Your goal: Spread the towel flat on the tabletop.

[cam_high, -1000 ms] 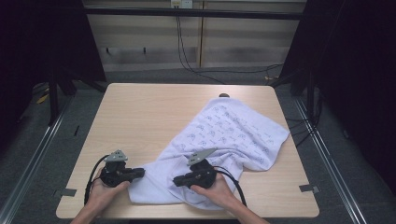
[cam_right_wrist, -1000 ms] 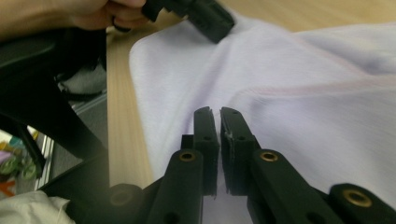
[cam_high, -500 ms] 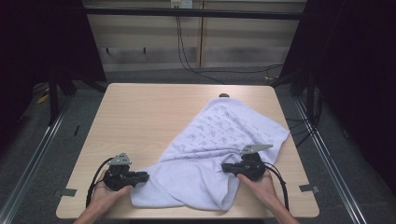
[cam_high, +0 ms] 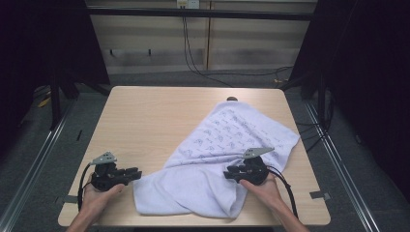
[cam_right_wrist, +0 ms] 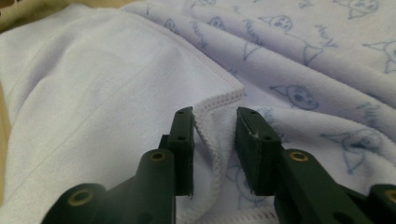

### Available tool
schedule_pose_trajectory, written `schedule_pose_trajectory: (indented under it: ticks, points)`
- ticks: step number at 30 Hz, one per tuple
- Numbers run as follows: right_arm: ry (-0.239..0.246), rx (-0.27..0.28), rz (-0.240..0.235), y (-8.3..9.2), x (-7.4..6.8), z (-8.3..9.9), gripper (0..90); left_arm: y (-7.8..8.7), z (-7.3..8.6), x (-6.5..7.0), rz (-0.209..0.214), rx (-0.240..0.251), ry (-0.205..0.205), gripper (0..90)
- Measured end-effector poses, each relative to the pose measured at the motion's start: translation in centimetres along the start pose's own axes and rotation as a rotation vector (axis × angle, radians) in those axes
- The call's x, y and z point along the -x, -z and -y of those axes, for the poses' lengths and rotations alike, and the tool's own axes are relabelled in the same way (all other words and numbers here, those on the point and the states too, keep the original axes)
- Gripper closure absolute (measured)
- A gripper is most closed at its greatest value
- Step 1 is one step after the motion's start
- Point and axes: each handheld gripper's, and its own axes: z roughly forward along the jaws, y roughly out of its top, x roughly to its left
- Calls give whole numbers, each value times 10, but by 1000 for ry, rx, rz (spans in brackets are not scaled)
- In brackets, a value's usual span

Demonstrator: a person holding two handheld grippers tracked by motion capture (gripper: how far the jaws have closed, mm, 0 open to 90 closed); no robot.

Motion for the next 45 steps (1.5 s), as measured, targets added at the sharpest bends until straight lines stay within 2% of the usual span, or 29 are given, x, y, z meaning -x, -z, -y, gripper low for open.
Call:
schedule_pose_trajectory:
  ticks: [1, 2, 3, 5, 10, 11, 12, 16, 20, 22, 23, 25, 26, 30, 32, 35, 37, 41, 42, 45]
  points:
    - [11, -11, -6, 0, 0, 0, 855, -1, 0, -4, -8, 0, 30, 622]
    - [12, -17, -20, 0, 0, 0, 884, -1, 1, -6, -10, -4, 34, 607]
    - [16, -13, -5, 1, 1, 0, 888, 0, 1, -9, 0, -3, 34, 599]
    - [-14, 0, 0, 7, 7, 0, 892, 0, 3, -9, 33, -1, 33, 569]
    - [-51, 25, 19, 20, 15, 7, 893, -8, 5, 0, 46, -71, -19, 525]
    - [-53, 29, 23, 23, 16, 9, 892, -9, 5, 0, 61, -72, -10, 516]
    - [-58, 29, 25, 24, 16, 10, 892, -11, 5, 0, 99, -76, 13, 505]
    - [-68, 41, 32, 29, 18, 11, 892, -15, 4, 7, 103, -99, -45, 542]
    - [-74, 47, 46, 31, 21, 11, 892, -18, 4, 22, 93, -148, -171, 677]
    - [-81, 54, 48, 34, 21, 11, 892, -19, 4, 28, 99, -171, -218, 764]
    - [-85, 54, 49, 35, 22, 12, 892, -20, 4, 31, 98, -177, -233, 802]
    - [-87, 65, 50, 39, 22, 12, 892, -21, 4, 34, 124, -172, -230, 843]
    - [-97, 73, 49, 41, 22, 12, 892, -21, 4, 35, 121, -166, -229, 859]
    - [-97, 127, 53, 61, 20, 12, 892, -14, -4, 38, 146, -78, -182, 864]
    - [-93, 155, 61, 76, 20, 9, 892, -9, -10, 42, 169, -30, -175, 864]
    - [-86, 220, 66, 101, 16, 0, 892, -3, -24, 51, 181, 34, -185, 864]
    - [-78, 261, 77, 117, 13, -7, 892, -2, -39, 54, 178, 70, -202, 864]
    - [-71, 327, 115, 149, 17, -25, 892, 6, -73, 62, 199, 184, -200, 864]
    - [-70, 339, 120, 155, 18, -28, 892, 11, -82, 67, 204, 226, -212, 864]
    - [-58, 400, 114, 179, 16, -37, 892, 25, -95, 82, 207, 263, -265, 864]
